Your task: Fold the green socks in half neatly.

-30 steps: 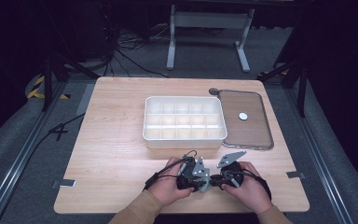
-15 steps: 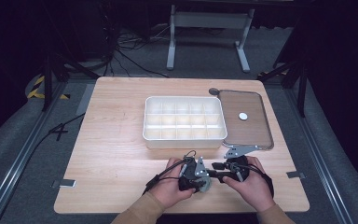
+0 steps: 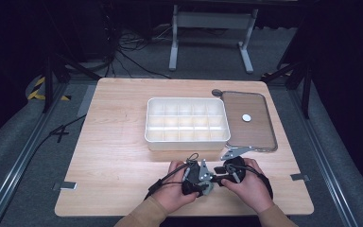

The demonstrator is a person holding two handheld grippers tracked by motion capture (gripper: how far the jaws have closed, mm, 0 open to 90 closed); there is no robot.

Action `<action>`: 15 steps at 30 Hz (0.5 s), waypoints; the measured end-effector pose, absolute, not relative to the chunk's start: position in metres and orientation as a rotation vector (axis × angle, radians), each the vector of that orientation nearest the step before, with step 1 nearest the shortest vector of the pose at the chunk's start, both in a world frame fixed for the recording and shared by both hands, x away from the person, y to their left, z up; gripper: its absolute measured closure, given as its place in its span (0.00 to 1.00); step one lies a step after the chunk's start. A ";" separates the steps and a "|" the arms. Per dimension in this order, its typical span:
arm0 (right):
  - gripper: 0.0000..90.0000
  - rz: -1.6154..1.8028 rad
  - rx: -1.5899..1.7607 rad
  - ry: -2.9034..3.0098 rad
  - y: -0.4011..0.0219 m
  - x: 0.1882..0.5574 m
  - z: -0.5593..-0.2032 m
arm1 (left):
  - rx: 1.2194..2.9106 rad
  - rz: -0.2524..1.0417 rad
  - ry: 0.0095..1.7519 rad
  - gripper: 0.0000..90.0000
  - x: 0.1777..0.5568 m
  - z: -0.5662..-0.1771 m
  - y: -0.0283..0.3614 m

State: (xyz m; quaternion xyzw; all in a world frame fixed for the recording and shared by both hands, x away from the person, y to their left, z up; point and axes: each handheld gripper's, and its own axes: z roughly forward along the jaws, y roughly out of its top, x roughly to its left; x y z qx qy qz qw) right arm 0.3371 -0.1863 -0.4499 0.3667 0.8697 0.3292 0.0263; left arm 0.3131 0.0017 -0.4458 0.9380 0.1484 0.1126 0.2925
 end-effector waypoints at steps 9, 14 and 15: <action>0.61 0.949 1.125 2.738 -0.181 0.343 -0.451 | 2.465 0.335 0.448 0.43 0.311 -0.450 0.005; 0.62 0.912 1.161 2.792 -0.178 0.348 -0.452 | 2.453 0.361 0.465 0.41 0.309 -0.451 0.006; 0.62 0.903 1.166 2.800 -0.177 0.349 -0.452 | 2.449 0.358 0.474 0.41 0.308 -0.452 0.006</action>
